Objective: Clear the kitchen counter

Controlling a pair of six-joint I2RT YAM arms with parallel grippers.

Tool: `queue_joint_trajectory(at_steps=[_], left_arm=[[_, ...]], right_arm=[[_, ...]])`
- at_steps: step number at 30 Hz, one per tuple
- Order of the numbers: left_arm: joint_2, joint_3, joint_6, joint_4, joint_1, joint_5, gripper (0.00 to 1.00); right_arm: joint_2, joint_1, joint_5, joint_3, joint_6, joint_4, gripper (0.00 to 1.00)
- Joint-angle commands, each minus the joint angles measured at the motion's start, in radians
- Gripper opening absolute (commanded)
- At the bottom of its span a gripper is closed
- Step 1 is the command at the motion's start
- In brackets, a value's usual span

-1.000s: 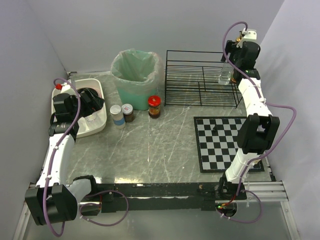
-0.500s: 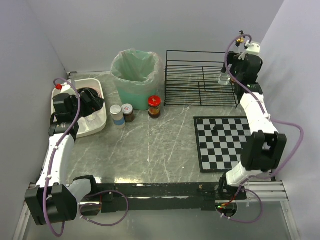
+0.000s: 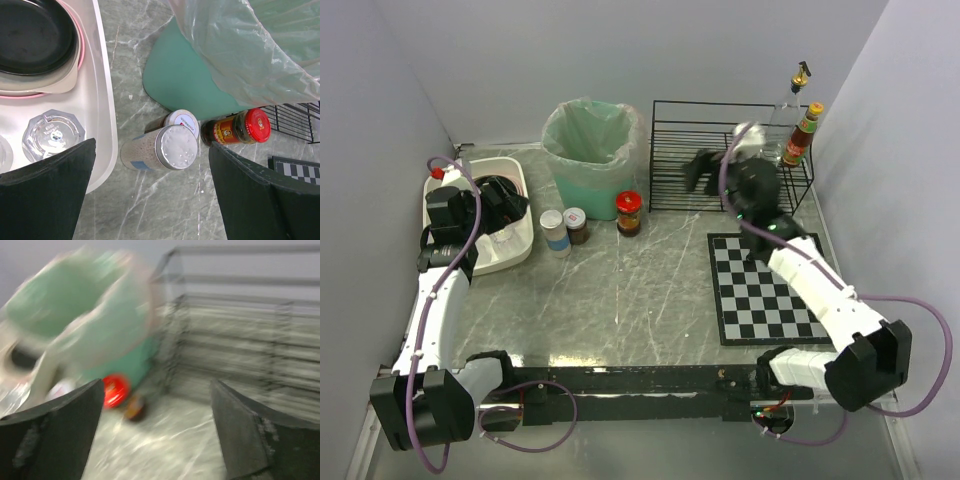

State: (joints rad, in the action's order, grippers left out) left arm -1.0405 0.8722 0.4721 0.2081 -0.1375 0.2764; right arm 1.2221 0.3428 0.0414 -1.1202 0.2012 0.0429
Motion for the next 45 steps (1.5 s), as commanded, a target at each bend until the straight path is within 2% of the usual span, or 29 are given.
queue_joint_trajectory(at_steps=[1,7,18,36,45], left_arm=[[0.013,0.022,-0.012,-0.015,0.003,0.015,0.99],[0.008,0.019,-0.007,-0.016,0.003,0.023,0.99],[0.004,0.022,-0.010,-0.015,0.003,0.017,0.99],[-0.009,0.027,-0.012,-0.010,0.003,0.015,0.99],[-0.007,0.025,-0.013,-0.010,0.003,0.014,0.99]], right_arm=[[0.017,0.145,-0.015,0.072,0.033,0.077,0.98],[0.178,0.245,-0.009,0.057,0.063,0.089,1.00],[0.447,0.280,-0.035,-0.085,0.078,0.137,1.00],[0.715,0.351,0.143,-0.286,-0.031,0.084,1.00],[0.771,0.358,0.192,-0.300,-0.052,0.098,0.99]])
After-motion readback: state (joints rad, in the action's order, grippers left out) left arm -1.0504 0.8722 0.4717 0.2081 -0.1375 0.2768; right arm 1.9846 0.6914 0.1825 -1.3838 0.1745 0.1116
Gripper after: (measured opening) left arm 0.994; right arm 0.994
